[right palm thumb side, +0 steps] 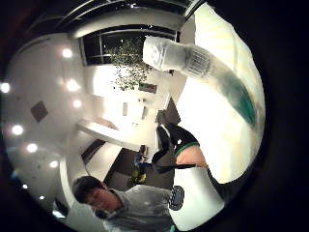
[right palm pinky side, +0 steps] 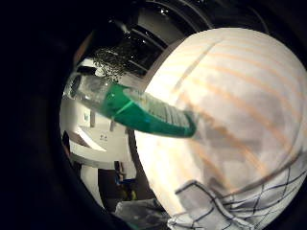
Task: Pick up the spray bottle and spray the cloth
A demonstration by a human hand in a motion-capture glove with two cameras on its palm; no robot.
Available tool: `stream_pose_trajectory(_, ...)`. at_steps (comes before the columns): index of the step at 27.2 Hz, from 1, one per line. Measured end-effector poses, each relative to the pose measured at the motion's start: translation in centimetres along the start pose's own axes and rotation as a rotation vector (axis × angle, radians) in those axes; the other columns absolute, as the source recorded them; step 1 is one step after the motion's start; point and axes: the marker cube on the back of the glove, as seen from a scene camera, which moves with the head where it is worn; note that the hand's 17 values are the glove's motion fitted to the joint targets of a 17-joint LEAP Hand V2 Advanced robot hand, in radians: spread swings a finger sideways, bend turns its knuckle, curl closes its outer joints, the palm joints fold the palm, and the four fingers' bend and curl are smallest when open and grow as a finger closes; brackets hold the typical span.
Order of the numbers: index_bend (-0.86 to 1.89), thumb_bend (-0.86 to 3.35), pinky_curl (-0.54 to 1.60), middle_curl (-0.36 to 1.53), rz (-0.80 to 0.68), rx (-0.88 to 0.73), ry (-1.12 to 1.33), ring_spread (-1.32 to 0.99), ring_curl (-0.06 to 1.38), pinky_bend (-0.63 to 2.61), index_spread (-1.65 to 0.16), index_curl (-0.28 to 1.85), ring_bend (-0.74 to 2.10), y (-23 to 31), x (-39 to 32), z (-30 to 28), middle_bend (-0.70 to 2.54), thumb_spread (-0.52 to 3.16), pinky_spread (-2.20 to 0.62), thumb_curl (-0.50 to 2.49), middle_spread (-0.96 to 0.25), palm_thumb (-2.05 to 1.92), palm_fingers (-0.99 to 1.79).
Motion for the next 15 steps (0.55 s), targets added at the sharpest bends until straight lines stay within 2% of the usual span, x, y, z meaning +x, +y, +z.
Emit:
stream_pose_trajectory(3,0.03,-0.08,0.45,0.39,0.002,-0.065,-0.018,-0.05,0.38,0.64,-0.32,0.32,0.38,2.5,-0.1,-1.2,0.27,0.73,0.10,0.58,-0.05,0.70,0.08)
stream_pose_trajectory(10,0.08,-0.04,0.40,0.37,-0.011,0.117,-0.044,-0.03,0.33,0.65,-0.35,0.26,0.39,3.7,-1.1,-4.0,0.24,0.81,0.17,0.52,-0.03,0.67,0.08)
stream_pose_trajectory(15,0.12,-0.03,0.39,0.36,-0.024,0.088,-0.016,-0.02,0.32,0.63,-0.36,0.25,0.39,5.8,-1.3,-4.5,0.24,0.84,0.19,0.49,-0.03,0.67,0.12)
